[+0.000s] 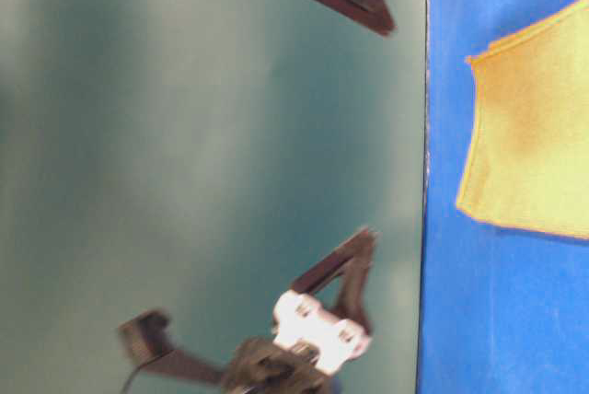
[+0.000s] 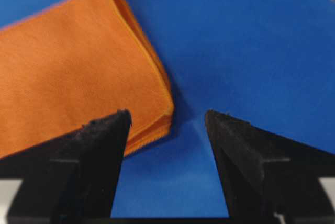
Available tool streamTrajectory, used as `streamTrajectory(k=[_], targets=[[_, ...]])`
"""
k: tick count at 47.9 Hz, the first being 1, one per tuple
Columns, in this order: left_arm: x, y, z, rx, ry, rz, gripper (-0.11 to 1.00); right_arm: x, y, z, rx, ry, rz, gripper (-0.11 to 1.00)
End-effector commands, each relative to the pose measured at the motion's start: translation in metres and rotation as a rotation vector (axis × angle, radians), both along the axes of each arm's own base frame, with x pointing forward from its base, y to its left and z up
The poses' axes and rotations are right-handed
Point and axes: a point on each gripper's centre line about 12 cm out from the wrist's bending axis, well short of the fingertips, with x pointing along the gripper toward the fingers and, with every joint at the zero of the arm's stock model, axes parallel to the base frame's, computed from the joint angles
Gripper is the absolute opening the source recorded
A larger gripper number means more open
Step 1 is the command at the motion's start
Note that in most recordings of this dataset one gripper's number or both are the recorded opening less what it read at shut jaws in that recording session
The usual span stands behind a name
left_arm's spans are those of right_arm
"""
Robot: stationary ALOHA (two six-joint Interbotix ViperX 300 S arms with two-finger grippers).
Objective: Fold the orange towel.
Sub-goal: 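Move both grippers to the far corners of the folded strip and grasp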
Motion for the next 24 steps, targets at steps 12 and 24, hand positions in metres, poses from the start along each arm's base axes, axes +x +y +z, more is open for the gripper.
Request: streamTrajectory(k=[12,24], targets=[[0.031,0.027,-0.043,-0.002,0.014,0.038,0.62,0.025,-0.016,-0.041,0.067,0.016,0.023,0.62],[0.038,0.048,-0.074,-0.022,0.067,0.078,0.62,0.034,-0.02,-0.065,0.107,0.049,0.024,0.62]])
